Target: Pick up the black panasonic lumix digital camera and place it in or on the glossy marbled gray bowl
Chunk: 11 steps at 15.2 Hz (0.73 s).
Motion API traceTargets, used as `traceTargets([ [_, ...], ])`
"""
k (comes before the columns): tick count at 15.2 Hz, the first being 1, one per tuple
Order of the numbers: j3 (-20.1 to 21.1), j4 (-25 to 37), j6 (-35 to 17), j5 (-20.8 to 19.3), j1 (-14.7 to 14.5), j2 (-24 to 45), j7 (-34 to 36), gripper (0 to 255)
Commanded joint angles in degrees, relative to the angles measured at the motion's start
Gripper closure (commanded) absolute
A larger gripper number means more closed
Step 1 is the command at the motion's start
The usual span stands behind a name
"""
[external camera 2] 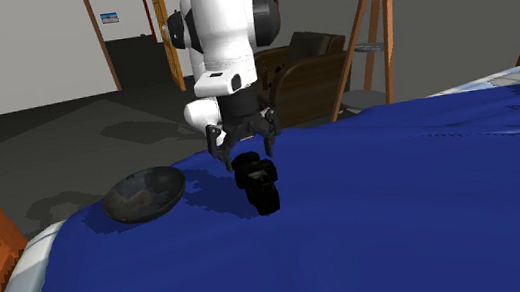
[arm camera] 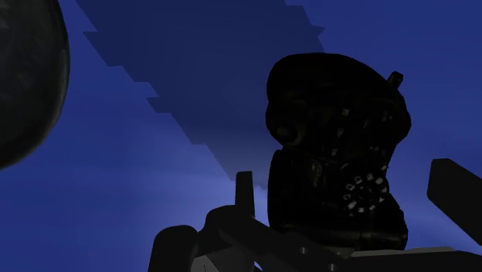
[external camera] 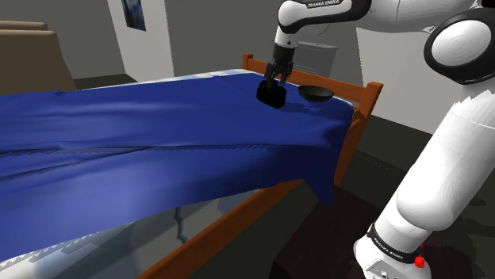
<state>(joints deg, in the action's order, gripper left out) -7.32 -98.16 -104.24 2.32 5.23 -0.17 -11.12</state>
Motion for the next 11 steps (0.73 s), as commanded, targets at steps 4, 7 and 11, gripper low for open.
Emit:
traceTargets([
  [4, 0.11, -2.68, -2.82, 0.04, -0.11, 0.1, 0.1, 0],
  [7, 0.11, -2.67, -2.82, 0.04, -0.11, 0.11, 0.1, 0],
  [11, 0.11, -2.66, -2.81, 0.04, -0.11, 0.11, 0.1, 255],
])
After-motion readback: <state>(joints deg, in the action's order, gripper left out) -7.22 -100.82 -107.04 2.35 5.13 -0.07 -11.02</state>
